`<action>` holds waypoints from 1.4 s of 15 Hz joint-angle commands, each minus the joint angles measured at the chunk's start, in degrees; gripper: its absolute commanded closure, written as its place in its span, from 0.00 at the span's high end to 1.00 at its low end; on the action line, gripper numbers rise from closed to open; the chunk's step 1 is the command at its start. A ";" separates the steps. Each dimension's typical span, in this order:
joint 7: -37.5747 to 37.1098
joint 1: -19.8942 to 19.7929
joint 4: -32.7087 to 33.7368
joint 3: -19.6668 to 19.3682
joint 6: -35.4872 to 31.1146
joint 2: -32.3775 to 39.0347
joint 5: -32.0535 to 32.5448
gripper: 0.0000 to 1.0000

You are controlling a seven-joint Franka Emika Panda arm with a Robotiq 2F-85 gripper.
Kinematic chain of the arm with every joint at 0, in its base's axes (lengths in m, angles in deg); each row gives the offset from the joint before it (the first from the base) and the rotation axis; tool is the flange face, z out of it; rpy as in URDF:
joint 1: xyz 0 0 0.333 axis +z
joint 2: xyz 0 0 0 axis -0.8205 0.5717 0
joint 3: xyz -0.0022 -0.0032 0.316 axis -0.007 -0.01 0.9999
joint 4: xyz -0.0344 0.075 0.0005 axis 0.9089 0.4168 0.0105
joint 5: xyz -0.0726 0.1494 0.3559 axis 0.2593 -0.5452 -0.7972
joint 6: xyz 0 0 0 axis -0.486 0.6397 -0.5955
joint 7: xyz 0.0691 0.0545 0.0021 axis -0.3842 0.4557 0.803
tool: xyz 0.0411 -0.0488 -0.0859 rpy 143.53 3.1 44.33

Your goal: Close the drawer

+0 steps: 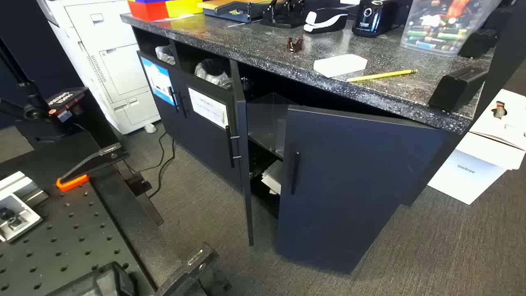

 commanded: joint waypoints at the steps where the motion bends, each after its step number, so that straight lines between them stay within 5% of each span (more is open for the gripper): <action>1: -0.51 1.43 0.27 -1.06 0.40 -0.04 0.48 1.00; 18: -0.51 1.44 0.34 -1.05 0.39 -0.06 0.48 1.00; 21: -4.41 2.67 -0.90 -0.41 -2.96 5.89 -1.39 1.00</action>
